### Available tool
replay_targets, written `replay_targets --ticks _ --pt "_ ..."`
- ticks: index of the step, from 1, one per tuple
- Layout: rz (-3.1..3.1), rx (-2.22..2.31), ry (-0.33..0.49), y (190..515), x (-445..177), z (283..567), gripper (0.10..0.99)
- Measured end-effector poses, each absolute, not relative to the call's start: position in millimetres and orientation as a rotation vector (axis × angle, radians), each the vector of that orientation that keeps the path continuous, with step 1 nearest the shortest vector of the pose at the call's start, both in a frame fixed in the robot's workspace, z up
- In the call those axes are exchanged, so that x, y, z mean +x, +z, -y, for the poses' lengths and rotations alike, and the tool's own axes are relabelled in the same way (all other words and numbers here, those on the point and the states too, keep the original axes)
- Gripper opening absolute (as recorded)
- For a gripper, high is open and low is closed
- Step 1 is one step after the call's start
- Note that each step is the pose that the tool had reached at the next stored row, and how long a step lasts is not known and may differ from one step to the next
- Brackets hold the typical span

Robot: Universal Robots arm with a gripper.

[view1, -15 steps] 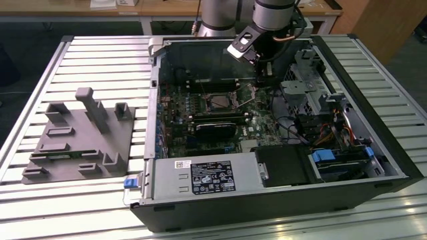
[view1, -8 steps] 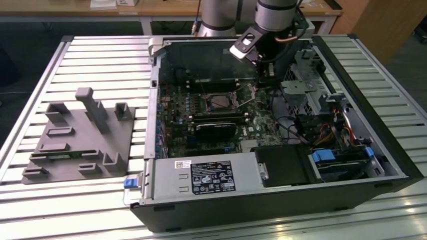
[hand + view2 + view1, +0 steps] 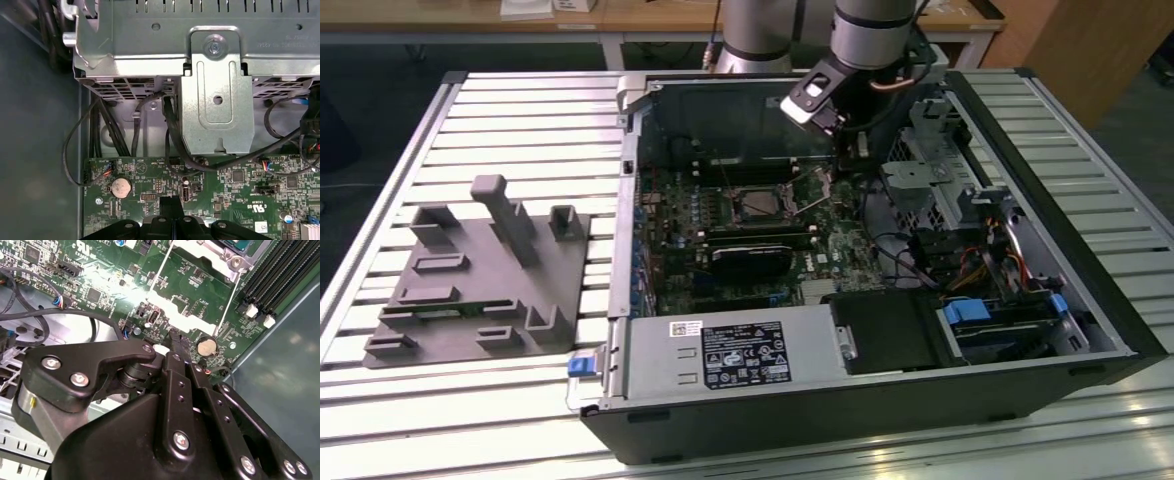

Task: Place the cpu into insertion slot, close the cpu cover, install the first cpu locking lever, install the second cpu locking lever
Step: 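Close the cpu cover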

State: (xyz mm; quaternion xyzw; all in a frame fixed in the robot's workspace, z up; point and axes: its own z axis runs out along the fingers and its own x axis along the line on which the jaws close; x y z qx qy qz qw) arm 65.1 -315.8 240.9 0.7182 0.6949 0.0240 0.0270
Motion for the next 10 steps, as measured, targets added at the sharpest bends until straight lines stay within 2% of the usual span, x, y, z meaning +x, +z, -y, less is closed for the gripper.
replay_targets --ticks 10 --pt "-2.147 2.218 0.074 232.5 65.5 315.7 0.106"
